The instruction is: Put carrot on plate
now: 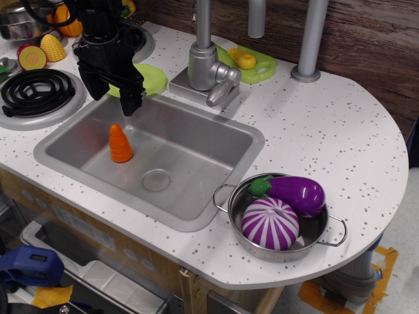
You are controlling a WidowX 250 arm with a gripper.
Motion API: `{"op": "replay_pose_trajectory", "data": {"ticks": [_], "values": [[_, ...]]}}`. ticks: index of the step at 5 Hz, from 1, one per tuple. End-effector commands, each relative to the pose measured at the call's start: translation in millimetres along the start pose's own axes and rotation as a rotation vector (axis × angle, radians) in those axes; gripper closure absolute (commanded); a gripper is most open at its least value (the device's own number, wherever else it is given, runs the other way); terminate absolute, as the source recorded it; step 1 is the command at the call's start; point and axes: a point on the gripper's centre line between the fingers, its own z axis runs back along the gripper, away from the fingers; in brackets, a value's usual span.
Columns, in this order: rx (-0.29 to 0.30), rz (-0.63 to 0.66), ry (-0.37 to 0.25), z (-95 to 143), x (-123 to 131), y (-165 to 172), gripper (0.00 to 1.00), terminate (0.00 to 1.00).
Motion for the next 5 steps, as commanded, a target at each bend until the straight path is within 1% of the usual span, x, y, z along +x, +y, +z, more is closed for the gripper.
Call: {"op": "replay_pose_trajectory", "data": {"ticks": [1,2,3,4,5], "values": [[0.0,0.0,0.0,0.0,0.0,0.0,0.0,0.0],[-0.028,0.04,-0.022,-11.5,-4.0,-2.9,0.0,0.0],[-0.027,0.076,-0.053,-24.6,-8.5,-7.2,0.0,0.0],[-0.027,0.096,-0.074,-37.1,-10.9,-4.8,0.0,0.0],[-0.026,0.098,-0.074,-42.8,-11.7,-0.8,0.0,0.0]]}}
